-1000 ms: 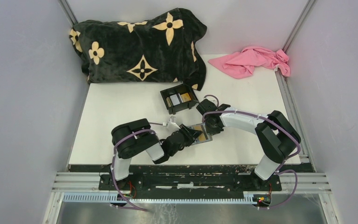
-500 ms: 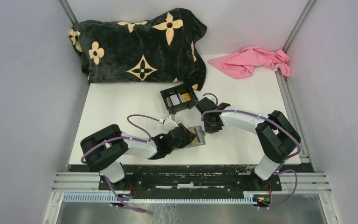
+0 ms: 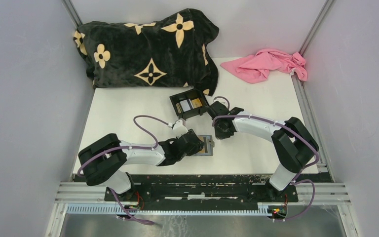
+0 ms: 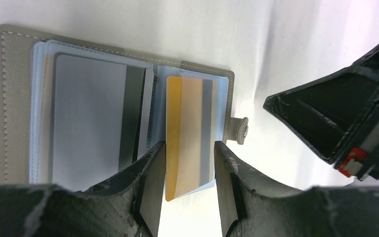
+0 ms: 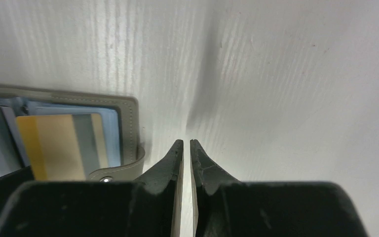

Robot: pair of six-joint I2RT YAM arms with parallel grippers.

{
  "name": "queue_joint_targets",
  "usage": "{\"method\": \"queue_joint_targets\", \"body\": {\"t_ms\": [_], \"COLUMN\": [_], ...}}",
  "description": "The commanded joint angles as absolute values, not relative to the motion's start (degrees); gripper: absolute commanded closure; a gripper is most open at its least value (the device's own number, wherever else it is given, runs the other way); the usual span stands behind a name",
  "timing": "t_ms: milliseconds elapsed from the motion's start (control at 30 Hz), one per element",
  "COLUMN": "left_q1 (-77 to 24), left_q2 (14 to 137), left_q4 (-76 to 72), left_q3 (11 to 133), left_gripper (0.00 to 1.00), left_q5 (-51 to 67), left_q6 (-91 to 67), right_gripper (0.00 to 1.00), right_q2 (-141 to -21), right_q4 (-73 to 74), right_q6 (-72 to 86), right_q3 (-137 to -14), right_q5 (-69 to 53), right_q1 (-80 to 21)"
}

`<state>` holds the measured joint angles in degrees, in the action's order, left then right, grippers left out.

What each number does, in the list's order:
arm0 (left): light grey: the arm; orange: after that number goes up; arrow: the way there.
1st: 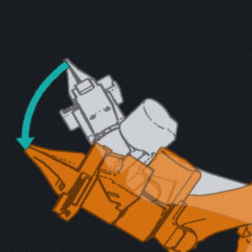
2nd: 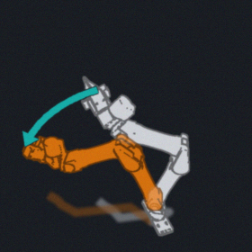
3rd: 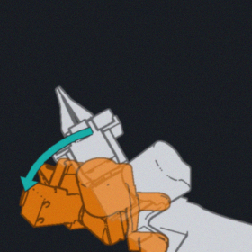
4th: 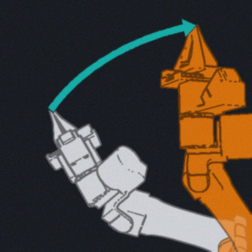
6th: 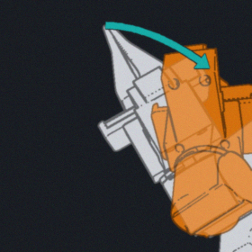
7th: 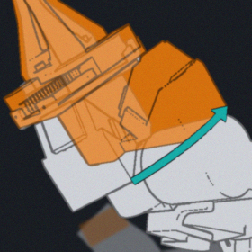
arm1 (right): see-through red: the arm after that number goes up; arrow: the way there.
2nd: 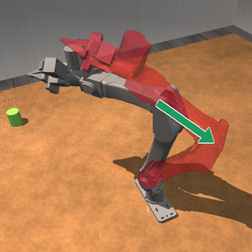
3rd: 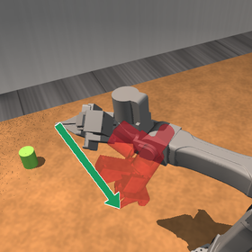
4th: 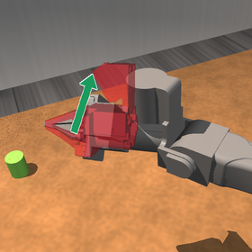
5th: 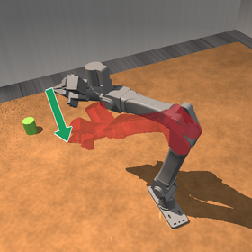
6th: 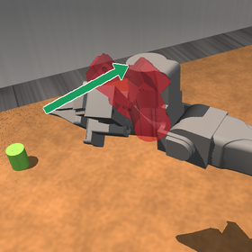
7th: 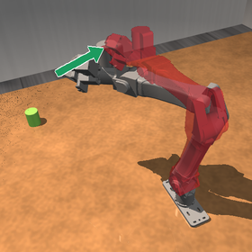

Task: Put the credit cards into the card holder
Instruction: Insert the credit card into the card holder.

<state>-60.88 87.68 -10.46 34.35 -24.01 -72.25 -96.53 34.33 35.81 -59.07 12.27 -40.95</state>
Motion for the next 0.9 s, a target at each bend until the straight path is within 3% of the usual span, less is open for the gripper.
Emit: {"method": "queue_joint_targets", "body": {"t_ms": [0, 867], "left_q1": [-61.28, -62.76], "left_q2": [85.20, 91.04], "left_q4": [-5.69, 2.34], "left_q3": [37.29, 44.56], "left_gripper": [0.52, 0.61], "left_q5": [-27.13, -27.26], "left_q6": [-68.54, -64.08], "right_gripper": [0.85, 0.84], "right_q2": [-93.08, -92.10], "right_q4": [34.31, 33.23], "right_q6": [35.39, 35.97], "right_q3": [-63.07, -63.17], "right_q5": [12.60, 10.90], "right_q1": [-41.53, -41.85]}}
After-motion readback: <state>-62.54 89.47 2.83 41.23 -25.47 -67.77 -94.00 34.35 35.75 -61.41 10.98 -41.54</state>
